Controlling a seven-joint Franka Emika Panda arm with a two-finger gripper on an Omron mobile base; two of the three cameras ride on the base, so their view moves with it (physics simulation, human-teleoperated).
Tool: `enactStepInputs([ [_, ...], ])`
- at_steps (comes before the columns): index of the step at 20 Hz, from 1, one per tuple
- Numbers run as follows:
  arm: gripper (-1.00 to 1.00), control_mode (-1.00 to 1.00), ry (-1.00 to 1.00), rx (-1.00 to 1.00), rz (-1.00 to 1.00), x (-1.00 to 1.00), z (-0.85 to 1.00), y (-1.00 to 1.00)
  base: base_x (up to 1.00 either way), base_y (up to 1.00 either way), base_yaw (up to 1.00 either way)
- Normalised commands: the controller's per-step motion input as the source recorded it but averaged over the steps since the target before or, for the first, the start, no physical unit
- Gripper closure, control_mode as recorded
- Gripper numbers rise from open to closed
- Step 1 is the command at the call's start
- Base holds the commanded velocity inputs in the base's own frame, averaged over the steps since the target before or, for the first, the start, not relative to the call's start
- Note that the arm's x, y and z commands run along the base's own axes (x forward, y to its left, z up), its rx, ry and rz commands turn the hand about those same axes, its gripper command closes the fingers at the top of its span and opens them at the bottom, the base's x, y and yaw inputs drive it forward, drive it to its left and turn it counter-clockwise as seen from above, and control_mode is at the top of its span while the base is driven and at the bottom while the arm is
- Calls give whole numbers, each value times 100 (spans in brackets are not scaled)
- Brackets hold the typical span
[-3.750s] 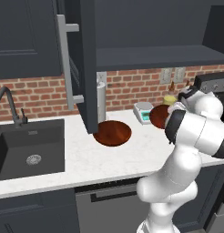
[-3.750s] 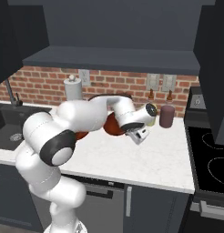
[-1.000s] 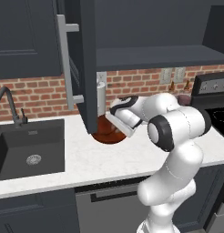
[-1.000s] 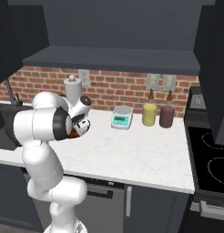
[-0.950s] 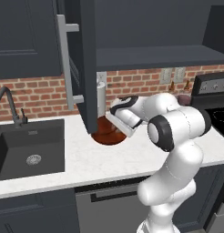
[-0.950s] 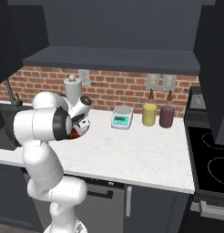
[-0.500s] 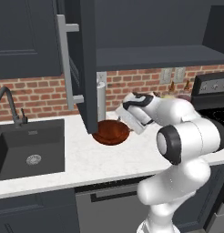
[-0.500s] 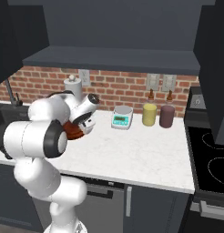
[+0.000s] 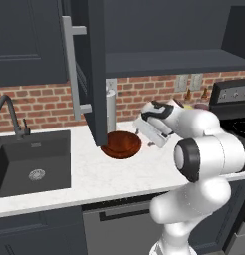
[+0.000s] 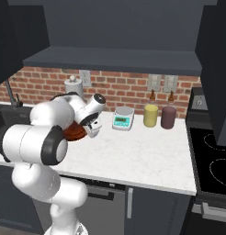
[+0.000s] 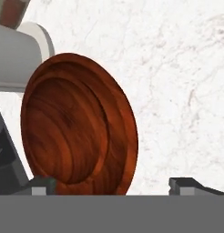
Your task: Pick up the bowls on the counter and stack them on top of one another in the open cabinet. Place the smaller bowl on top of the larger bowl.
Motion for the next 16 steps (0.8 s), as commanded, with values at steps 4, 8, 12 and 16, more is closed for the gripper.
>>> enactStepInputs([
  [4, -100, -100, 6, -9, 7, 0, -35, 0, 0, 0, 0],
  [8, -100, -100, 2, -1, 6, 0, -40, 2, 0, 0, 0],
  [12, -100, -100, 1, 0, 5, 2, -46, 10, 0, 0, 0],
  [16, -100, -100, 0, 0, 0, 14, -36, 28, 0, 0, 0],
])
